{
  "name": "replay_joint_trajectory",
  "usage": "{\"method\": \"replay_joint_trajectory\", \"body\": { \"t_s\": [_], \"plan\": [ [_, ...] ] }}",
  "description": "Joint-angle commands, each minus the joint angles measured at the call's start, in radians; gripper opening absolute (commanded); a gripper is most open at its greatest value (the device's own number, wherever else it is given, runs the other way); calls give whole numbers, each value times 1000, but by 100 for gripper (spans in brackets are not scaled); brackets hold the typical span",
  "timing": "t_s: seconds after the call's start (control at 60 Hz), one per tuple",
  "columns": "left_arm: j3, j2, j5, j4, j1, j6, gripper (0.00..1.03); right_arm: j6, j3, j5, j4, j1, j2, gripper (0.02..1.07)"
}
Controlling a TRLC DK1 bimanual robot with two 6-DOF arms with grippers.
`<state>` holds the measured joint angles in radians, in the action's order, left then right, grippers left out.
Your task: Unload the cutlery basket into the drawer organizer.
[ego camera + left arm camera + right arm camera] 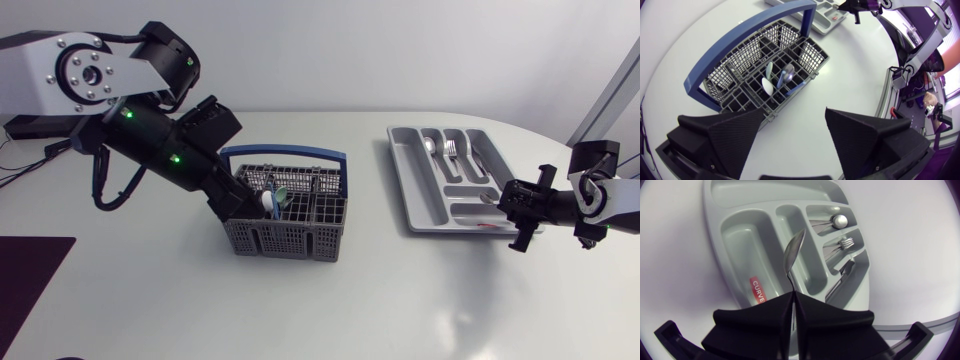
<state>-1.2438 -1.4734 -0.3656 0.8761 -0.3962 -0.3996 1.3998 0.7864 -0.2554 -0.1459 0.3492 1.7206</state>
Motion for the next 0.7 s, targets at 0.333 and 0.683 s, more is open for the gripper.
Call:
{"method": "replay_joint_trajectory", "body": {
  "t_s": [0.333,0.683],
  "plan": [
    [124,45,-16,-157,-27,-24,90,25,-67,44,-118,-12,-19,103],
    [435,301,-27,-489,31,-258,90,-56,-148,-41,2,-13,-243,103]
  ]
}}
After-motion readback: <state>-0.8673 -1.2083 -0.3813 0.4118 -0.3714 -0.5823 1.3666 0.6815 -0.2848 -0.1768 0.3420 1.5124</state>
